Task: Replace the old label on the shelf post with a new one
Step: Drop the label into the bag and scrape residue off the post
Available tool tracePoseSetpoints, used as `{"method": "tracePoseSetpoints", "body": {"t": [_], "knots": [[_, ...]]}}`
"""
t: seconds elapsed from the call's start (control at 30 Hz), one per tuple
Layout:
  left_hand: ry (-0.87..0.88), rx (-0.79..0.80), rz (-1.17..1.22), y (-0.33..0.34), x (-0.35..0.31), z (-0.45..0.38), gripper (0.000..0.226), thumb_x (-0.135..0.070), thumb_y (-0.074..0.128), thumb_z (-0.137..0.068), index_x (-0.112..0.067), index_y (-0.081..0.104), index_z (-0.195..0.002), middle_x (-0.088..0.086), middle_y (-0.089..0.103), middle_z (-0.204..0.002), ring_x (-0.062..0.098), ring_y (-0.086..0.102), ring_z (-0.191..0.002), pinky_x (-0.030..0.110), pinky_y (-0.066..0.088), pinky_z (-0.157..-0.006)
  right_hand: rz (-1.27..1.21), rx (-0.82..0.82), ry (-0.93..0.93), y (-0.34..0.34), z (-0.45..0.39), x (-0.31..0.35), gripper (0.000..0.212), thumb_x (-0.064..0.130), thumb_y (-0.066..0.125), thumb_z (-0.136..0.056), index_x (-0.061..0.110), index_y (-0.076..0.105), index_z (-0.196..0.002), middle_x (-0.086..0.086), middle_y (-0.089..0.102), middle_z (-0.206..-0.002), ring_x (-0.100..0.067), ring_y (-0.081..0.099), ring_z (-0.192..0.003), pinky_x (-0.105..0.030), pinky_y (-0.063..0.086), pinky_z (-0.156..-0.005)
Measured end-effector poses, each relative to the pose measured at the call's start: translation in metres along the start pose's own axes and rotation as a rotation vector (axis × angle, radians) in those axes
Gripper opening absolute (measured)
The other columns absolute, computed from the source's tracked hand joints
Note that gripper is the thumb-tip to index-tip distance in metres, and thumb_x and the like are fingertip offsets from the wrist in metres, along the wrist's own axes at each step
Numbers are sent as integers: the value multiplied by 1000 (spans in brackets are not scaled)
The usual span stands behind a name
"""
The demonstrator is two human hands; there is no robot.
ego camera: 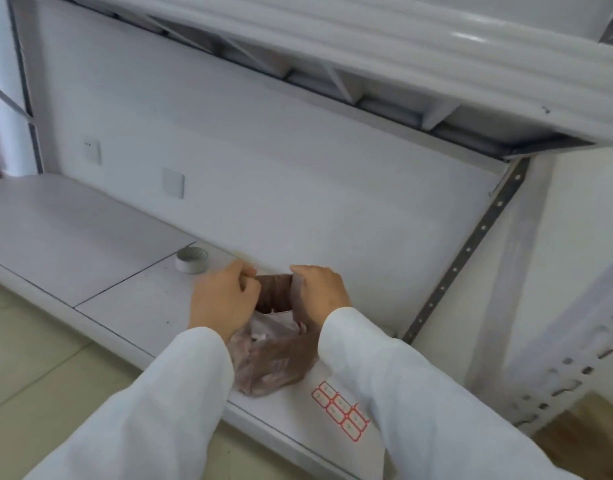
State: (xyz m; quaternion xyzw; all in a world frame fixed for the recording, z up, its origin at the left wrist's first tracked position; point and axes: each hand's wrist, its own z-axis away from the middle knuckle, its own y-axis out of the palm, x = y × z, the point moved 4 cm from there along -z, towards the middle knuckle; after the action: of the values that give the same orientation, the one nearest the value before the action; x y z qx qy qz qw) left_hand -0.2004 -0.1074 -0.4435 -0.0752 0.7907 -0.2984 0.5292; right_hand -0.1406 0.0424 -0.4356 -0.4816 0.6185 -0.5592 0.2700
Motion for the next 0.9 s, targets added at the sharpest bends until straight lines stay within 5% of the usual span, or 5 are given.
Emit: {"method": "tracePoseSetpoints", "body": {"t": [0.13, 0.27, 0.47, 0.67, 0.9], "knots": [[-14, 7, -35, -2, 7, -3, 26, -19, 47, -88, -20, 64, -108, 7, 69, -110, 30, 59, -106, 34, 42, -90, 126, 25, 78, 0, -9, -1, 23, 27, 46, -94, 14, 65, -90, -9, 68, -97, -31, 59, -88, -29, 37, -65], [-29, 21, -27, 1, 6, -3, 27, -20, 46, -88, -20, 63, -110, 5, 69, -110, 28, 58, -106, 33, 41, -91, 149, 81, 64, -2, -11, 2, 31, 30, 43, -96, 11, 67, -91, -7, 64, -101, -27, 57, -88, -29, 35, -65], [22, 90, -43, 16, -1, -1, 26, -23, 47, -86, -22, 63, -106, 3, 70, -101, 26, 60, -99, 34, 45, -89, 94, 76, 26, -16, -7, 4, 23, 6, 50, -86, 18, 69, -88, -3, 67, -99, -26, 60, -91, -27, 43, -70], [53, 95, -62, 18, -3, -3, 26, -23, 47, -86, -22, 63, -106, 3, 70, -100, 26, 60, -97, 34, 45, -88, 134, 73, 52, -22, -8, 1, 15, 29, 56, -88, 17, 65, -92, -4, 67, -99, -26, 59, -90, -29, 41, -69], [114, 85, -31, 12, -19, -1, 23, -22, 47, -89, -21, 64, -105, 3, 70, -95, 26, 61, -95, 33, 45, -85, 253, 40, -70, -68, 13, 9, 10, 30, 58, -88, 22, 63, -90, 1, 66, -100, -22, 59, -90, -29, 39, -68]]}}
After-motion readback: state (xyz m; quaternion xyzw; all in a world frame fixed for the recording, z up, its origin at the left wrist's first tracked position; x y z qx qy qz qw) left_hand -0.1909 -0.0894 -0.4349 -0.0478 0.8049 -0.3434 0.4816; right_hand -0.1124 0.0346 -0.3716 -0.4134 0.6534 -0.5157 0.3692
